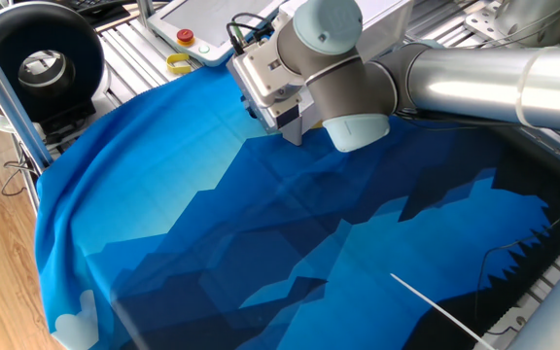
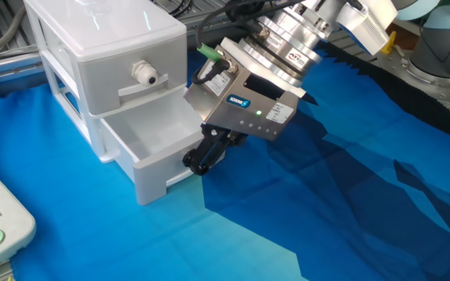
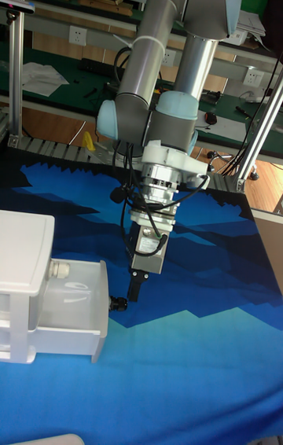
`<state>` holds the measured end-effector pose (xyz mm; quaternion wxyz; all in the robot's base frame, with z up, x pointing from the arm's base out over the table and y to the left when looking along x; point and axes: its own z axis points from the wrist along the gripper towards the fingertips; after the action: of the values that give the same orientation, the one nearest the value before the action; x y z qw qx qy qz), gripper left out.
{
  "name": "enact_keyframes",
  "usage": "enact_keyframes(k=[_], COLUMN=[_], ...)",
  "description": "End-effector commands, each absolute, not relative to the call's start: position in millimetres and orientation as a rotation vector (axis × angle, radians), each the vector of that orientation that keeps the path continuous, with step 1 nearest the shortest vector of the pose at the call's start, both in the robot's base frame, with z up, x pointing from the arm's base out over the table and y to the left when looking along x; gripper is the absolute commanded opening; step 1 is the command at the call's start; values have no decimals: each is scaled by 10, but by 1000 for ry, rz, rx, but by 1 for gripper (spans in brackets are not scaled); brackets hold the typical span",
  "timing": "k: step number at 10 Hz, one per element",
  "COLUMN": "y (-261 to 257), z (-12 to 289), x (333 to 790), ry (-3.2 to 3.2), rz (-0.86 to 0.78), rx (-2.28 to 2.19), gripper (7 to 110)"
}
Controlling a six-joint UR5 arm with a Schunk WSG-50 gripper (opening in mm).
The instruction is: Grasp the handle and close the drawer
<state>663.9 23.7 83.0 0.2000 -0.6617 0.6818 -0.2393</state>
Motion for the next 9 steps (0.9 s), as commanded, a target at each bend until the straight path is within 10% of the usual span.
enact_keyframes(k=[1,9], y=[161,142], z=[868,761], x=[6663,6505], ry=[1949,1996], rz=[-691,-642], rx=[-1789,-1849], gripper=[7,7])
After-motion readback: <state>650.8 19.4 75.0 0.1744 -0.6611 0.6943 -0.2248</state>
